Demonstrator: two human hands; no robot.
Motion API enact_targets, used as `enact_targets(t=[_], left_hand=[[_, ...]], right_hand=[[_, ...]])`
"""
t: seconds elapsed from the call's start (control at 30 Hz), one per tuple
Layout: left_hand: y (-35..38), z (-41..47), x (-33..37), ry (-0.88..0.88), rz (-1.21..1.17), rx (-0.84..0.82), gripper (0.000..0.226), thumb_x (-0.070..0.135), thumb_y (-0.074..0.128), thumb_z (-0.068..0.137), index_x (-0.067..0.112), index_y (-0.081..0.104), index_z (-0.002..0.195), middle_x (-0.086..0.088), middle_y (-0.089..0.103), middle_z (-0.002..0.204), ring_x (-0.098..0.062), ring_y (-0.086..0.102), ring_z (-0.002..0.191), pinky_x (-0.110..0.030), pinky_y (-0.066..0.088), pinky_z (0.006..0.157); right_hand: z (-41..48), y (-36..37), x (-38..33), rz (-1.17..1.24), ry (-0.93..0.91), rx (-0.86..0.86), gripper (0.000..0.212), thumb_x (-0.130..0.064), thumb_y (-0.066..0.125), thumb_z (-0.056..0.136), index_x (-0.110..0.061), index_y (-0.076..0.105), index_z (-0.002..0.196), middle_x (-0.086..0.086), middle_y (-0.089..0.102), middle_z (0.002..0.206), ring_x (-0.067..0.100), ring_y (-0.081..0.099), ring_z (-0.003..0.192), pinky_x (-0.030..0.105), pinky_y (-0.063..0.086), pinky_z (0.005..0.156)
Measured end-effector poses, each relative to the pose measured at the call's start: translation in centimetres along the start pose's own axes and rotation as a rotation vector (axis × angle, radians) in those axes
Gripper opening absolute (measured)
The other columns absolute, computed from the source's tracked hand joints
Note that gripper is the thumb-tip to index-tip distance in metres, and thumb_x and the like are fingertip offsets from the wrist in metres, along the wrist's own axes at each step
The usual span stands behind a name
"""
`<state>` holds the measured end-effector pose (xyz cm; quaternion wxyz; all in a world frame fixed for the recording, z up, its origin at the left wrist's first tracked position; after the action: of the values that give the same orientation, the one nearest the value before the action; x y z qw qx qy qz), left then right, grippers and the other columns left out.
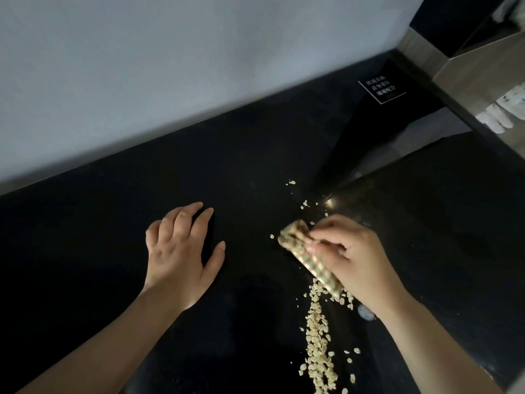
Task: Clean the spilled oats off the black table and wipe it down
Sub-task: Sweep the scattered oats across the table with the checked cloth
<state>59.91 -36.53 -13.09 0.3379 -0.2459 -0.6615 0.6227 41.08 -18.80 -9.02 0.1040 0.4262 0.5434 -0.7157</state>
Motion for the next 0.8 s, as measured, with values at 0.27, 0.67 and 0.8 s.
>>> enact_targets(t=[0.27,0.67,0.8], left_hand=[[0.0,0.0,0.0,-0.006,-0.004,0.024,0.062,0.053,0.035,0.086,0.015,0.05,0.132,-0.003,0.044,0.136,-0.026,0.039,0.125,-0.048,0.031,0.102],[-0.1,0.0,-0.1,-0.01,-0.028,0.034,0.06,0.051,0.036,0.085,0.015,0.053,0.131,-0.001,0.045,0.134,-0.025,0.04,0.125,-0.047,0.03,0.104],[-0.2,0.0,-0.1,-0.012,-0.026,0.03,0.06,0.051,0.035,0.086,0.015,0.052,0.131,-0.001,0.045,0.135,-0.024,0.039,0.126,-0.046,0.029,0.104]], right_hand=[[10.4,-1.7,-0.4,-0.026,-0.017,0.269,0.012,-0.014,0.068,0.086,-0.013,0.072,0.097,-0.007,0.063,0.094,0.007,0.059,0.09,0.023,0.049,0.082],[10.8,2.9,2.1,-0.234,0.011,0.164,0.019,-0.024,0.07,0.085,-0.016,0.073,0.102,-0.008,0.063,0.105,0.01,0.05,0.102,0.024,0.042,0.091],[5.8,2.3,2.3,-0.167,-0.007,0.096,0.009,-0.02,0.073,0.082,-0.017,0.075,0.09,-0.009,0.065,0.097,0.012,0.055,0.093,0.014,0.037,0.085]])
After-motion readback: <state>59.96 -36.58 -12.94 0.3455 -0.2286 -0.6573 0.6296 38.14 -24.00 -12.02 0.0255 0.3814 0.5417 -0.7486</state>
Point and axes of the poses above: each hand's wrist, its own z-axis towards the middle knuckle, its own y-axis out of the palm, x = y × z, the point moved 4 cm from there along z, towards the middle knuckle
